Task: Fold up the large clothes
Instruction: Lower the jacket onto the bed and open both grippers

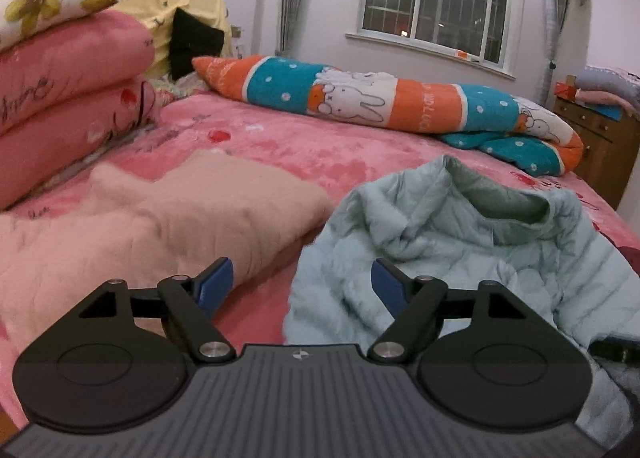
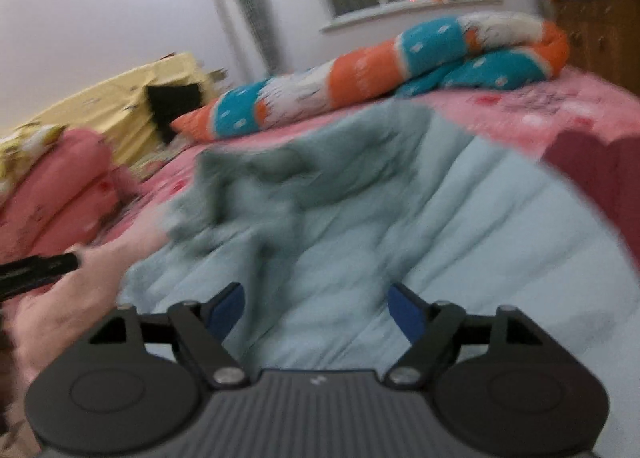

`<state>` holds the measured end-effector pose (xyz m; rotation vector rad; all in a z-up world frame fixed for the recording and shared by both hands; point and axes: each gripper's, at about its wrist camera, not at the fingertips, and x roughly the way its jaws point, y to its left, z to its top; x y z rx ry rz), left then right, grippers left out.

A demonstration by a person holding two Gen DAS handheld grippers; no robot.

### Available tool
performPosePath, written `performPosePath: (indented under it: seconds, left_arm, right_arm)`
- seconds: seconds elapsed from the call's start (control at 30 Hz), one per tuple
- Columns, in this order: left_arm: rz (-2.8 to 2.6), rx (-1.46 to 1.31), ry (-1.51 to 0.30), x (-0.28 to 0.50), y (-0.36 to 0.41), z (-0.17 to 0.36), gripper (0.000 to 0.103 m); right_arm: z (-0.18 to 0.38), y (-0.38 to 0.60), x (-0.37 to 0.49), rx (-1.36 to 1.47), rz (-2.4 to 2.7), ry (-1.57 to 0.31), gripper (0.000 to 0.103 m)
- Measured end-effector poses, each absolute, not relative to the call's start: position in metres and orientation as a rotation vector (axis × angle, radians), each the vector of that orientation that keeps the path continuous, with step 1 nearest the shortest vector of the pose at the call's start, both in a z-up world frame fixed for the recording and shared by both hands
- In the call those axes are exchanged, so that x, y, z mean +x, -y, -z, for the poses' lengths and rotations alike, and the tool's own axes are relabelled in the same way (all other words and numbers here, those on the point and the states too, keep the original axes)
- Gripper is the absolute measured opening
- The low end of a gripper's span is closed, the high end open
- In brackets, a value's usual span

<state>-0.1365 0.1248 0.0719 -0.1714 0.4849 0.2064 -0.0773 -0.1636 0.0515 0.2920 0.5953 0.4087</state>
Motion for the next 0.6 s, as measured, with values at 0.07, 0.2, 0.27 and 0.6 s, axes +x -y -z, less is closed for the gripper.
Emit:
performPosePath:
  seconds: [0.07, 0.2, 0.27, 0.6]
  left_arm:
    - [-0.176, -0.197, -0.506, -0.144, -0.13, -0.063, 0.094]
    - [-0.136, -0.226, -0.546, -0.155, -0.136, -0.044, 0.093]
    - [-0.108, -0.235, -0.54, -0.162, -0.136, -0.038, 0.093]
    - [-0.007, -0.222, -0.495, -0.172, -0.134, -0.013, 0.094]
  right_arm:
    - [-0.047, 0.146, -0.095, 0.265, -0.482, -0.628, 0.079]
    - [-0.035, 0.112, -0.108, 0.194, -0.564, -0.682, 0.082]
    - [-0.028, 0.104, -0.103, 0.193, -0.559, -0.702, 0.082]
    - [-0.009, 0.086, -0.06, 0.348, -0.538, -0.783, 0.031]
